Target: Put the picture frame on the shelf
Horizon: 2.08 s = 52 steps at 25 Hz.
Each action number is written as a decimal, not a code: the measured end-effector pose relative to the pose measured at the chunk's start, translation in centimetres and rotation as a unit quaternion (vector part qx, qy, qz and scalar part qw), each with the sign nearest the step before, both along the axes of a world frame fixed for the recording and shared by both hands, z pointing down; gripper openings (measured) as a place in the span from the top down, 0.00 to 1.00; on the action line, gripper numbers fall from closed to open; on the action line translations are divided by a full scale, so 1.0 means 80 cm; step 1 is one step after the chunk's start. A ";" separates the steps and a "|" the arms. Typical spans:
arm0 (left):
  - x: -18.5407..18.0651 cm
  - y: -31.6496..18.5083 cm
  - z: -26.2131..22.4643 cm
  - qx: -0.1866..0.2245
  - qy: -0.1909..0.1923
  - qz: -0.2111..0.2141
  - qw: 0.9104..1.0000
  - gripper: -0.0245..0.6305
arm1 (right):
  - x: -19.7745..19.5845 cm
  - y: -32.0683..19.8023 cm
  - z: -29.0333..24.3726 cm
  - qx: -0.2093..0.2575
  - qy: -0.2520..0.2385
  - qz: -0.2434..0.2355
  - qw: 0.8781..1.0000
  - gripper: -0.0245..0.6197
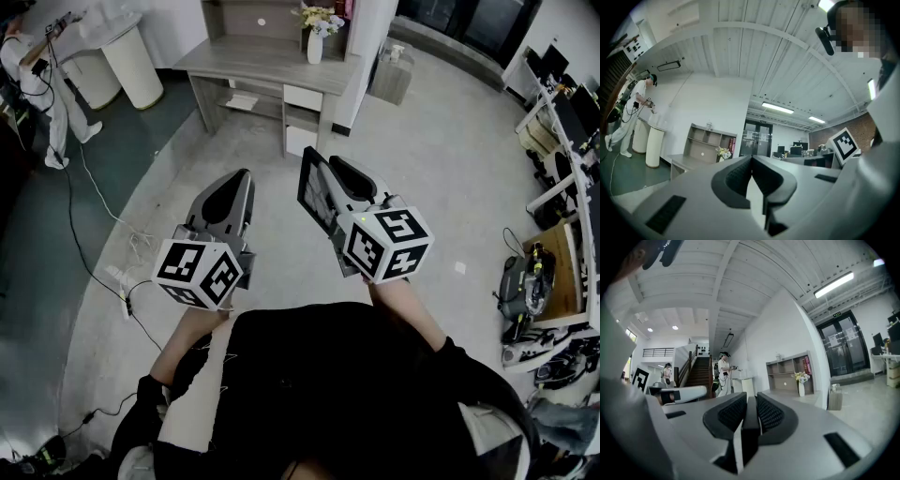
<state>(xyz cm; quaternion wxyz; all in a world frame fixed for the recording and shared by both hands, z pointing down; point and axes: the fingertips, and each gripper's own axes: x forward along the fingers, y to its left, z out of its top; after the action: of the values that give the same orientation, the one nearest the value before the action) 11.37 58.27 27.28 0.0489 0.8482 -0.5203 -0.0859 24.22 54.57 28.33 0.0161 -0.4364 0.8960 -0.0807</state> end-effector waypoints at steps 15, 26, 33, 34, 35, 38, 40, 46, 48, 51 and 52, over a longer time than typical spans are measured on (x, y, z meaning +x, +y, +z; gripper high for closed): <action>-0.006 0.002 -0.001 -0.004 0.007 0.001 1.000 0.95 | -0.002 0.000 0.003 -0.031 -0.031 -0.002 0.999 0.85; -0.039 -0.004 0.014 -0.012 0.010 0.012 1.000 0.95 | -0.040 -0.008 0.020 -0.042 -0.016 0.003 0.999 0.85; -0.068 -0.011 0.048 -0.035 0.018 0.020 0.999 0.95 | -0.071 -0.010 0.060 -0.068 -0.004 0.009 0.998 0.85; -0.071 -0.013 0.054 -0.041 0.020 0.020 0.999 0.95 | -0.072 -0.013 0.063 -0.070 -0.003 0.010 0.997 0.85; -0.072 -0.016 0.058 -0.045 0.021 0.020 0.999 0.95 | -0.073 -0.016 0.063 -0.070 -0.004 0.011 0.997 0.85; -0.077 -0.027 0.066 -0.054 0.026 0.019 0.998 0.95 | -0.074 -0.026 0.059 -0.061 -0.004 0.015 0.998 0.85; -0.080 -0.035 0.069 -0.057 0.031 0.016 0.998 0.95 | -0.076 -0.036 0.064 -0.063 -0.003 0.014 0.998 0.85; -0.072 -0.086 0.063 -0.029 0.025 0.024 0.999 0.95 | -0.076 -0.094 0.076 -0.069 -0.009 0.002 0.998 0.85; -0.070 -0.110 0.063 -0.029 0.022 0.018 0.999 0.95 | -0.076 -0.122 0.077 -0.072 -0.008 -0.003 0.997 0.85; -0.068 -0.149 0.065 -0.041 0.019 0.006 0.999 0.95 | -0.070 -0.164 0.075 -0.078 -0.009 -0.006 0.997 0.85; -0.068 -0.162 0.063 -0.043 0.020 0.000 0.999 0.95 | -0.068 -0.178 0.072 -0.078 -0.008 -0.007 0.997 0.85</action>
<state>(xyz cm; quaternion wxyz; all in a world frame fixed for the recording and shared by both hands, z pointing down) 5.93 45.30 32.31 0.0954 0.8437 -0.5222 -0.0804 18.80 40.29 34.12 -0.0119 -0.4297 0.8896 -0.1542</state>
